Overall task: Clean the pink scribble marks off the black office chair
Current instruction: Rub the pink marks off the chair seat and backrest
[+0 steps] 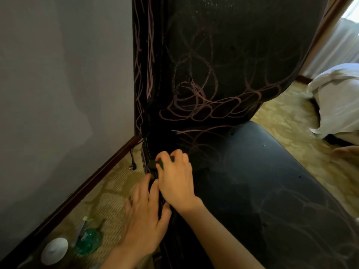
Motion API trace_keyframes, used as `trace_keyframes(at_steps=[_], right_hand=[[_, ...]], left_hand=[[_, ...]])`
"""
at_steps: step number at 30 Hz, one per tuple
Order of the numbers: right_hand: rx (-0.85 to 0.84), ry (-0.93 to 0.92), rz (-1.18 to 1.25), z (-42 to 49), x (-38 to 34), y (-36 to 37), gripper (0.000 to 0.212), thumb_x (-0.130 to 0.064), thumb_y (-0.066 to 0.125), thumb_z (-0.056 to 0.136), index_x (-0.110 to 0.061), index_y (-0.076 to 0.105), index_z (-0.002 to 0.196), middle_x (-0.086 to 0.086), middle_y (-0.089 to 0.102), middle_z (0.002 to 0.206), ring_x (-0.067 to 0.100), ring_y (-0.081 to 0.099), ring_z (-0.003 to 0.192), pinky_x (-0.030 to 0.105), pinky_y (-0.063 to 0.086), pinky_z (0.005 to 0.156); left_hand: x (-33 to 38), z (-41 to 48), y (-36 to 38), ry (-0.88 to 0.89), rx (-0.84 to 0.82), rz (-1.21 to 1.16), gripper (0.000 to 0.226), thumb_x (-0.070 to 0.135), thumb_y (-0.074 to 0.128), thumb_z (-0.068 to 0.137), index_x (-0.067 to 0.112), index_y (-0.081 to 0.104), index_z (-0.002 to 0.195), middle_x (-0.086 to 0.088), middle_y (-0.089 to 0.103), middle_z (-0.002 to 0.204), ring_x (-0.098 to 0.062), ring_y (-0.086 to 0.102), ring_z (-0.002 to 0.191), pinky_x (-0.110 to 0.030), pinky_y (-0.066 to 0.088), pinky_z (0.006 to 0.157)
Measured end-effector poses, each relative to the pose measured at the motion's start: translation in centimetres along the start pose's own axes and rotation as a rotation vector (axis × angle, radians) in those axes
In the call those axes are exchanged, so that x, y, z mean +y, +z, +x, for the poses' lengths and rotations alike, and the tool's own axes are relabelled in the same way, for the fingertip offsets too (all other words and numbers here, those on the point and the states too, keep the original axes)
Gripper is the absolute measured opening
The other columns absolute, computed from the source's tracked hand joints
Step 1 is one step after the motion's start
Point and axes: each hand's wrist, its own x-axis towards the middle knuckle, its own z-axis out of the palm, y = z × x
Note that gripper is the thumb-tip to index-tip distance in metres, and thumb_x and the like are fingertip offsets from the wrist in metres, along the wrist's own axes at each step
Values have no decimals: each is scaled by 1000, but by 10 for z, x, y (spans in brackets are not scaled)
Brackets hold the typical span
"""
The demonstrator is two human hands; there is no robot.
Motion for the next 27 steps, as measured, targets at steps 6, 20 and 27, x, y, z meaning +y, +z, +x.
trace_keyframes(at_steps=[6, 20, 27], right_hand=[[-58, -1, -147, 11, 59, -4, 19, -21, 72, 75, -20, 63, 92, 12, 57, 87, 33, 55, 74, 38, 44, 58], [29, 94, 112, 37, 53, -28, 18, -10, 59, 87, -14, 62, 104, 16, 51, 97, 36, 50, 88, 42, 43, 80], [-178, 18, -60, 51, 1, 20, 24, -37, 45, 96, -25, 51, 116, 7, 44, 119, 28, 39, 110, 41, 32, 89]], left_hand=[[2, -1, -4, -21, -56, 44, 80, 63, -7, 71, 33, 7, 144, 12, -16, 150, -8, -14, 140, -44, 12, 117], [5, 3, -2, -31, -54, 76, 80, 60, -7, 67, 32, 6, 141, 10, -17, 147, -8, -14, 135, -40, 18, 113], [3, 7, 3, -75, -82, 75, 75, 57, 0, 72, 32, 1, 143, 8, -22, 147, -11, -16, 138, -42, 16, 115]])
